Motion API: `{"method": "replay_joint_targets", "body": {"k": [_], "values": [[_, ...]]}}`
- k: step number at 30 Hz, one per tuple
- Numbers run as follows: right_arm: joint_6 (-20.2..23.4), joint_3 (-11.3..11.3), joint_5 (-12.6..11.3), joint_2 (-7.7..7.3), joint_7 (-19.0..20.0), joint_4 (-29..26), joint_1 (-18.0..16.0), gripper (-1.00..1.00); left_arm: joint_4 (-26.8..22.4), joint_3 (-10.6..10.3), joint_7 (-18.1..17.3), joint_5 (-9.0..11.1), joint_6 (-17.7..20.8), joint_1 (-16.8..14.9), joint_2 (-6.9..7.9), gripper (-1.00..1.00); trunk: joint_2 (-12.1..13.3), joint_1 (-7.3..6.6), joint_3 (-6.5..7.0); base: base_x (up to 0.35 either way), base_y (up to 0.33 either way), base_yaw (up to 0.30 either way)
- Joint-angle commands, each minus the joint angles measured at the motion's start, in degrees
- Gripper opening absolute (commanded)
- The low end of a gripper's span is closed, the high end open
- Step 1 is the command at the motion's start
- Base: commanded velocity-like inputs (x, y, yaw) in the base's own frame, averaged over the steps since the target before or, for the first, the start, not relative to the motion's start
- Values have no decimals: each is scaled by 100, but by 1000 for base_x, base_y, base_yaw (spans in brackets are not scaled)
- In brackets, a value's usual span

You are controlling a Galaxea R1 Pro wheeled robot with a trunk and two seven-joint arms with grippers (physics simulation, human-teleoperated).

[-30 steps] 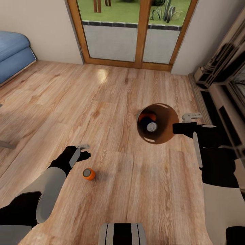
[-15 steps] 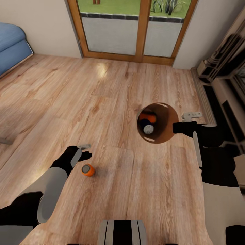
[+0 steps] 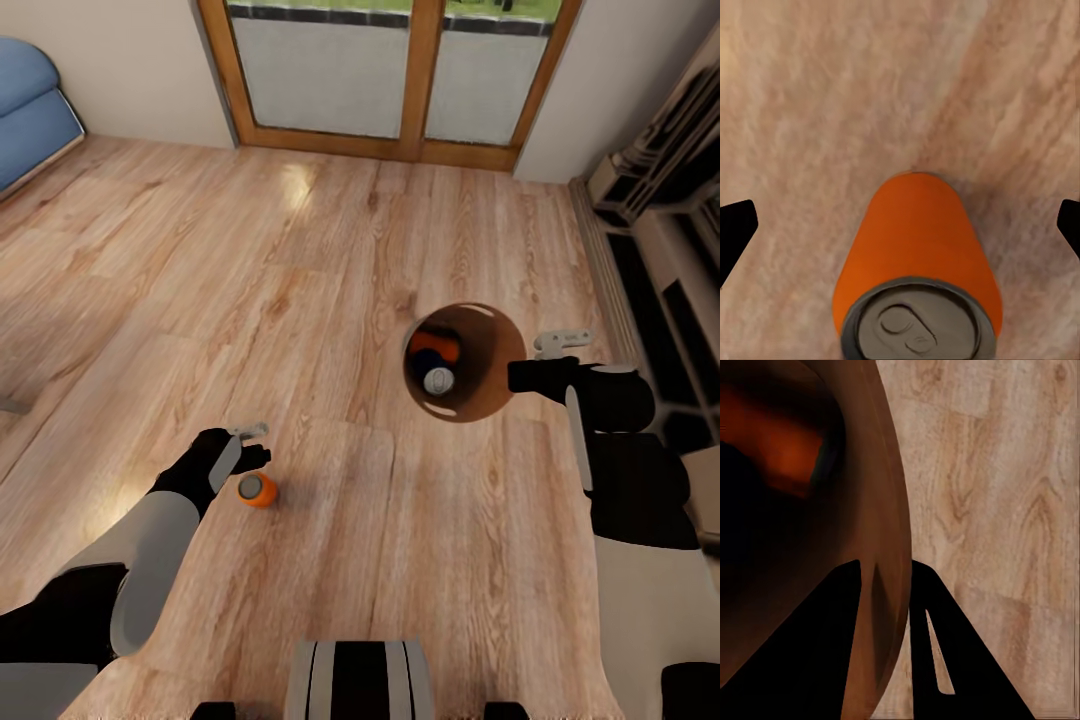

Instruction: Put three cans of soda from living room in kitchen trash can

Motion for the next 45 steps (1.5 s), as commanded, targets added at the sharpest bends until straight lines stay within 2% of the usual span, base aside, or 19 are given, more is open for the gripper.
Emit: {"method": "replay_joint_targets", "body": {"k": [1,7,22,27,38,45], "values": [[3,6,4,2,9,-20,-3,-100,0,0,0,0,-1,0,0,100,-2,1,-31,0,0,0],[3,5,94,5,10,-20,-3,-100,1,-4,0,-2,-1,0,0,100,-10,17,-216,0,0,0],[3,13,105,5,10,-12,-3,-100,4,-3,7,-9,-1,4,-52,100,-10,17,-346,0,0,0],[3,13,109,5,10,-4,-3,-100,1,-3,15,-9,-1,7,-56,100,-17,29,-500,0,0,0],[3,27,108,5,2,33,-3,-100,1,-4,34,-9,-1,3,-94,100,-17,29,-591,0,0,0],[3,31,108,7,2,39,-3,-100,0,-2,36,-9,-1,7,-97,100,-17,29,-602,0,0,0]]}}
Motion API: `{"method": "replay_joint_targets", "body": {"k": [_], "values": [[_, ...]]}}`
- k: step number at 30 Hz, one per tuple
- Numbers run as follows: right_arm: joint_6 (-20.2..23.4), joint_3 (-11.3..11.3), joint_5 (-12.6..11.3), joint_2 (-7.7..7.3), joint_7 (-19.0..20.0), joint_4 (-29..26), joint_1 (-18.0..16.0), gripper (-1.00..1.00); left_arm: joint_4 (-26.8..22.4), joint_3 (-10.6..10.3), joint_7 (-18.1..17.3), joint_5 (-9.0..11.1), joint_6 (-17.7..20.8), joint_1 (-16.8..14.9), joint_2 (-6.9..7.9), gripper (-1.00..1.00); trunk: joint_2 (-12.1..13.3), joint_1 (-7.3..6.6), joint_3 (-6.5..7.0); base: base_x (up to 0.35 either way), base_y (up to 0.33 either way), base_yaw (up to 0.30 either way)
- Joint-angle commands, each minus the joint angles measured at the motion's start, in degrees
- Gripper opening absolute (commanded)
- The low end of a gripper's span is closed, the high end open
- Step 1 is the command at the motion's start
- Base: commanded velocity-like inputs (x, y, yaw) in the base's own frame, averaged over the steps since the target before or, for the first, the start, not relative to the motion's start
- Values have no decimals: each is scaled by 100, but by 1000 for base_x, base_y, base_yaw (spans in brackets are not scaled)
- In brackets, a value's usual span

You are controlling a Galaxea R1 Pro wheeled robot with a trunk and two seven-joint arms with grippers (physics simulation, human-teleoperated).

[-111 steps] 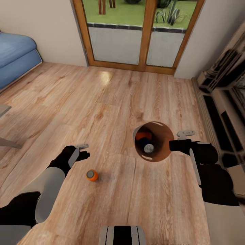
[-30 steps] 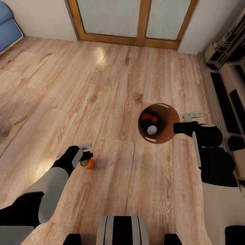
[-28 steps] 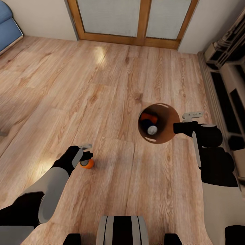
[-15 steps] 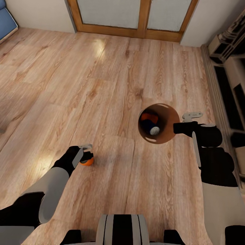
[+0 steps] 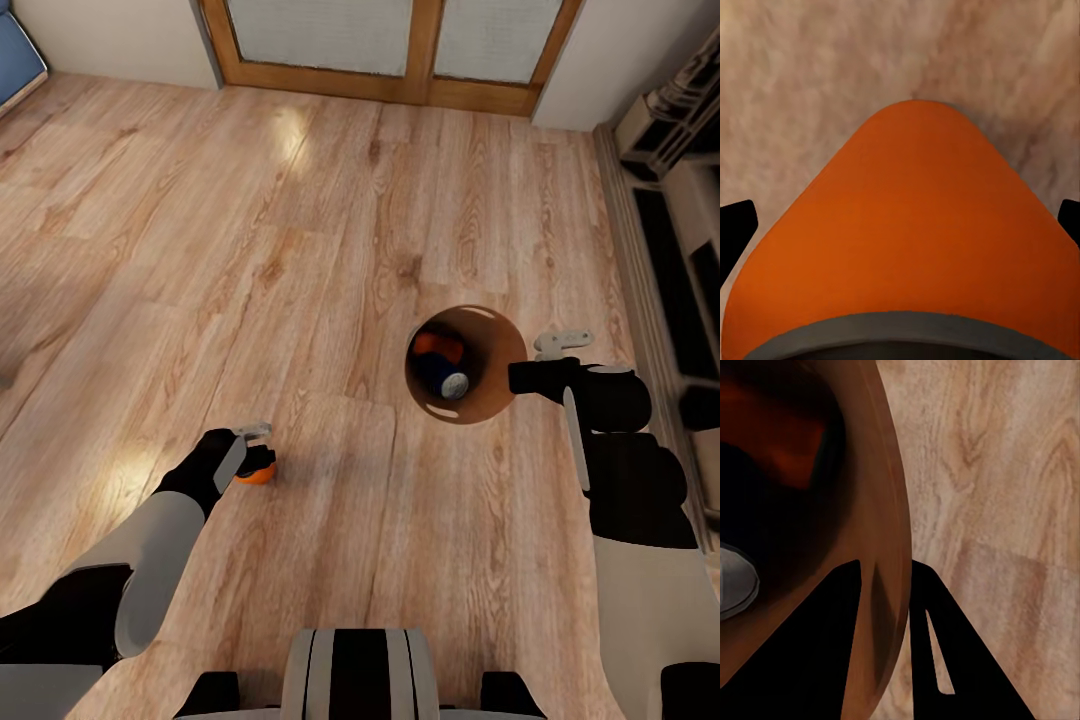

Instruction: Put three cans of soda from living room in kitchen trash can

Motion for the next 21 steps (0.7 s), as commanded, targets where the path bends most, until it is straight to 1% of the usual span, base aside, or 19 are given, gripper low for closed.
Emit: {"method": "replay_joint_targets", "body": {"k": [1,3,7,10,14,16,17,21], "values": [[5,2,-75,2,11,-2,-2,-100,0,1,0,0,0,1,0,100,0,-1,0,0,0,0],[5,2,-75,5,11,-1,-2,-100,0,1,0,0,0,0,0,100,0,-1,0,-18,0,0],[5,2,-75,6,11,4,-2,-100,0,1,0,0,2,1,-4,100,0,-1,0,-172,0,0],[5,8,-77,7,11,6,2,-100,0,2,0,0,2,0,-7,100,0,-1,0,-72,0,0],[5,123,-76,7,7,8,6,-100,0,1,0,0,0,2,-8,100,0,-1,0,-20,0,0],[5,146,-75,7,5,11,6,-100,0,3,0,0,0,2,-9,100,0,-1,0,-7,0,0],[5,154,-75,7,4,14,6,-100,0,4,0,0,-2,2,-9,-100,0,-1,0,-3,0,0],[5,165,-70,1,3,16,7,-100,0,5,-6,0,-18,2,-9,-100,0,-1,0,-1,0,0]]}}
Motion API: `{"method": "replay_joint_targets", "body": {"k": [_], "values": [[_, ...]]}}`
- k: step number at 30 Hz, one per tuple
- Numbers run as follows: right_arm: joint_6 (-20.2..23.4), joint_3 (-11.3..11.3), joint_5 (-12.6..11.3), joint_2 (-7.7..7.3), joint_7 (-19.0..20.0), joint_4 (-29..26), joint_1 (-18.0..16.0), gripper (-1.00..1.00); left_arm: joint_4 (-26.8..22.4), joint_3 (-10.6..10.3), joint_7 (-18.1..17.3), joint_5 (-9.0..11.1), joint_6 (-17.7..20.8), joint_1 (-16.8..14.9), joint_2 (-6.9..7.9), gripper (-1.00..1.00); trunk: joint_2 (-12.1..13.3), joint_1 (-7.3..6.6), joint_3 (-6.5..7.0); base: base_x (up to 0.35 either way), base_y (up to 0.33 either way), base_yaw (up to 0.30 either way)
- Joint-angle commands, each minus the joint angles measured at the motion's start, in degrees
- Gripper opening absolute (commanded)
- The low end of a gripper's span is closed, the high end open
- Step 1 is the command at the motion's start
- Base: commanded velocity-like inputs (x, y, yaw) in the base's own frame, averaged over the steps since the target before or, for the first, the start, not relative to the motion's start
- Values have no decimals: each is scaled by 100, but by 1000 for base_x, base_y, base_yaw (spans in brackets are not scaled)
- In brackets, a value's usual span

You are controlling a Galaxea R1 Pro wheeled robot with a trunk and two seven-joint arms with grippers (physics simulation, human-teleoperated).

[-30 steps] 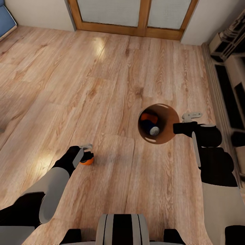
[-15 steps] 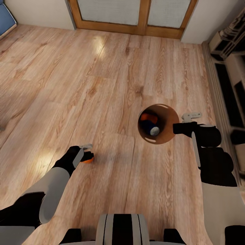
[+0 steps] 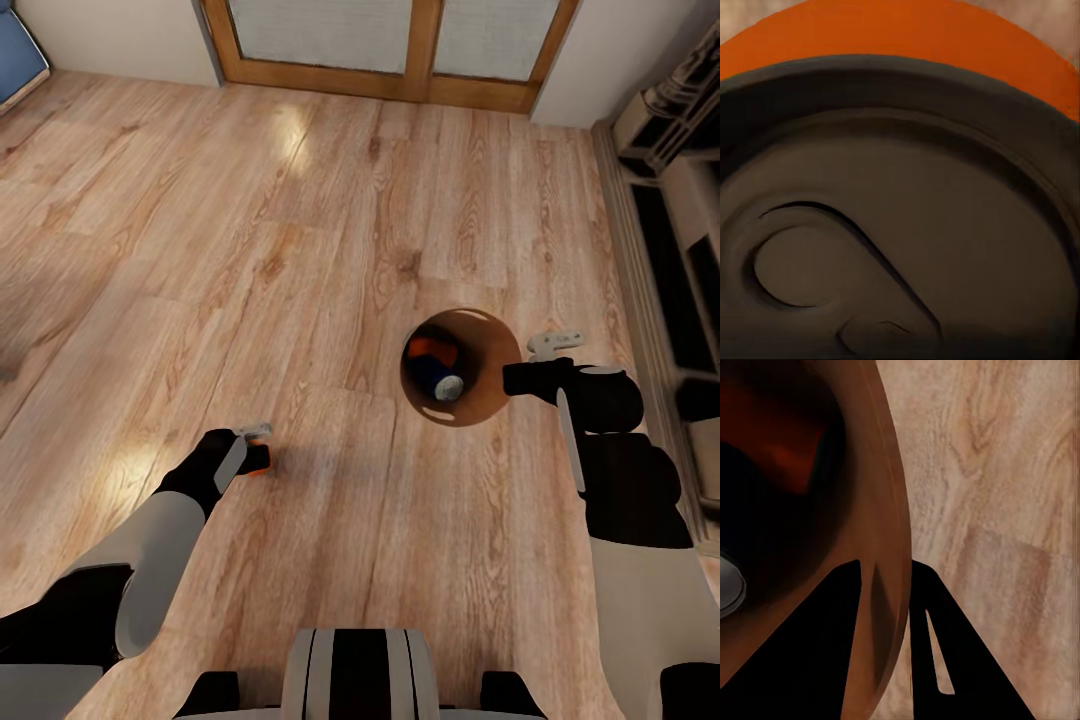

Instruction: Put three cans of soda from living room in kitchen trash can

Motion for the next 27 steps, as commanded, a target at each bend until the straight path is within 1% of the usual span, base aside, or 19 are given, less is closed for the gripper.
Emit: {"method": "replay_joint_targets", "body": {"k": [1,15,27], "values": [[7,4,-98,0,15,-2,-2,-100,1,0,-2,-14,1,0,0,-100,0,-1,0,0,0,0],[7,74,-96,7,15,-2,13,-100,1,0,3,-14,2,-1,-20,-100,0,-1,0,0,0,0],[7,86,-104,7,15,6,22,-100,1,0,30,-14,45,-3,-60,-100,16,-32,266,0,0,0]]}}
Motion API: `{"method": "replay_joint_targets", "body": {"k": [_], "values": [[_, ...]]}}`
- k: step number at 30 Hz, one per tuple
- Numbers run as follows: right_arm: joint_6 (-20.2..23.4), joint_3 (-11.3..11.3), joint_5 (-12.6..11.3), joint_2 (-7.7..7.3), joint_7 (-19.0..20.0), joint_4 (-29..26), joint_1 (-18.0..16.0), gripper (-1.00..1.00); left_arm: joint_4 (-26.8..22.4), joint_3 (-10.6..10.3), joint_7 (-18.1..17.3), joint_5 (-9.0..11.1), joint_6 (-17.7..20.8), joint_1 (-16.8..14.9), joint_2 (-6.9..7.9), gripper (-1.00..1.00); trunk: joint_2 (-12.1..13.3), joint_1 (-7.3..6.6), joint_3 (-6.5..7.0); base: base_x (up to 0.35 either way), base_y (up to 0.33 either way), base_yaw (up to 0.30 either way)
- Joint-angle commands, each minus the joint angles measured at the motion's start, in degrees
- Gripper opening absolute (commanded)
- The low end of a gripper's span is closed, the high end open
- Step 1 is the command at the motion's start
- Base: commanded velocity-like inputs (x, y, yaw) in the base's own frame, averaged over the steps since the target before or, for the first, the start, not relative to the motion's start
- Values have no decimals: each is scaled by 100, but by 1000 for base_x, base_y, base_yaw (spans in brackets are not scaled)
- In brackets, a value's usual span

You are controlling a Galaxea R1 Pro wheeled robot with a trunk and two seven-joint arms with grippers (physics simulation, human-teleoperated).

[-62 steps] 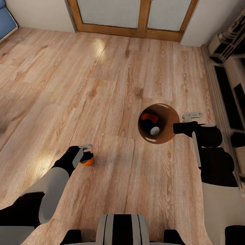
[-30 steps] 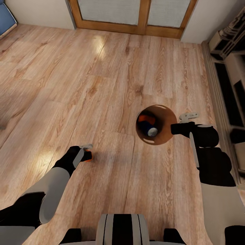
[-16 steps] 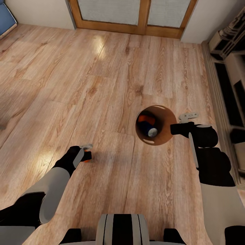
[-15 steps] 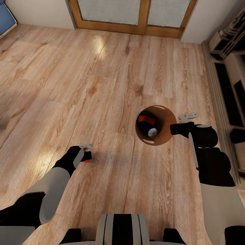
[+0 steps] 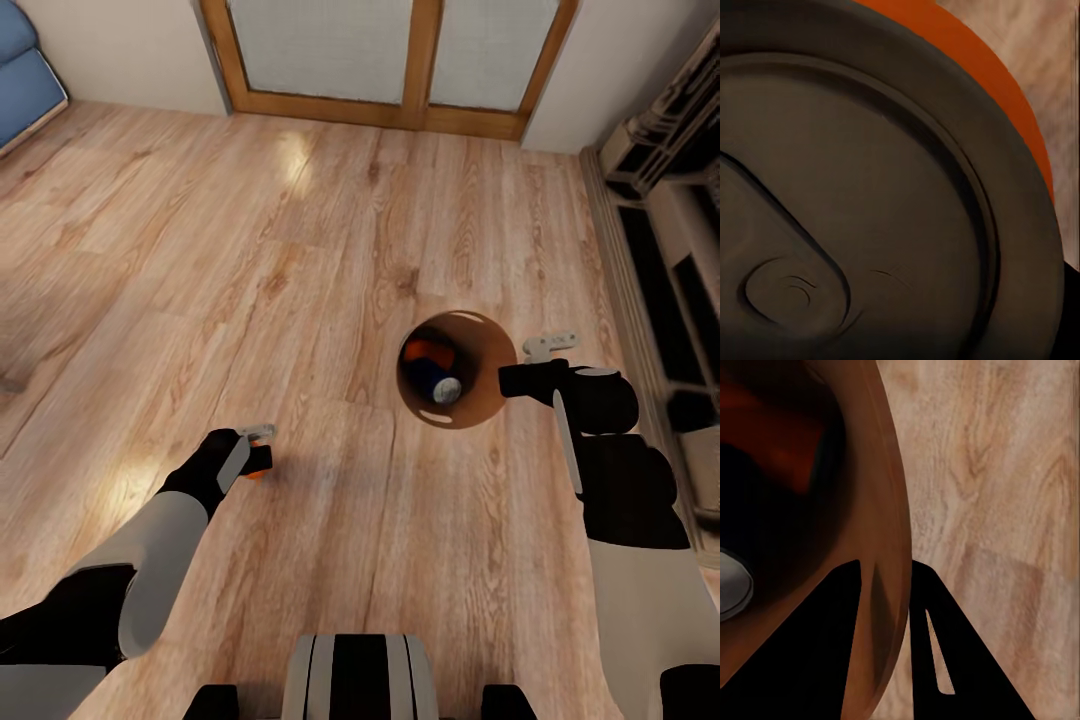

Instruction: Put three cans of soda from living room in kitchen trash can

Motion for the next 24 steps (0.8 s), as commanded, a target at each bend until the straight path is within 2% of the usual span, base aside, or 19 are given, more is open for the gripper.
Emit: {"method": "replay_joint_targets", "body": {"k": [1,9,14,17,24], "values": [[5,2,-71,0,11,-2,0,-100,1,1,-3,-1,-1,2,0,-100,1,-3,23,0,0,0],[5,18,-78,2,9,-1,2,-100,-24,1,-33,9,-22,3,-1,-100,12,-23,200,0,0,0],[5,111,-84,9,11,-1,9,-100,-62,1,-105,15,-52,4,-1,-100,211,-132,290,0,0,0],[5,121,-82,62,11,-1,15,-100,-77,-1,-123,21,-57,4,4,-100,332,-198,344,0,0,0],[5,130,-87,121,18,-1,37,-100,-357,0,-182,25,-50,4,16,-100,612,-352,470,0,0,0]]}}
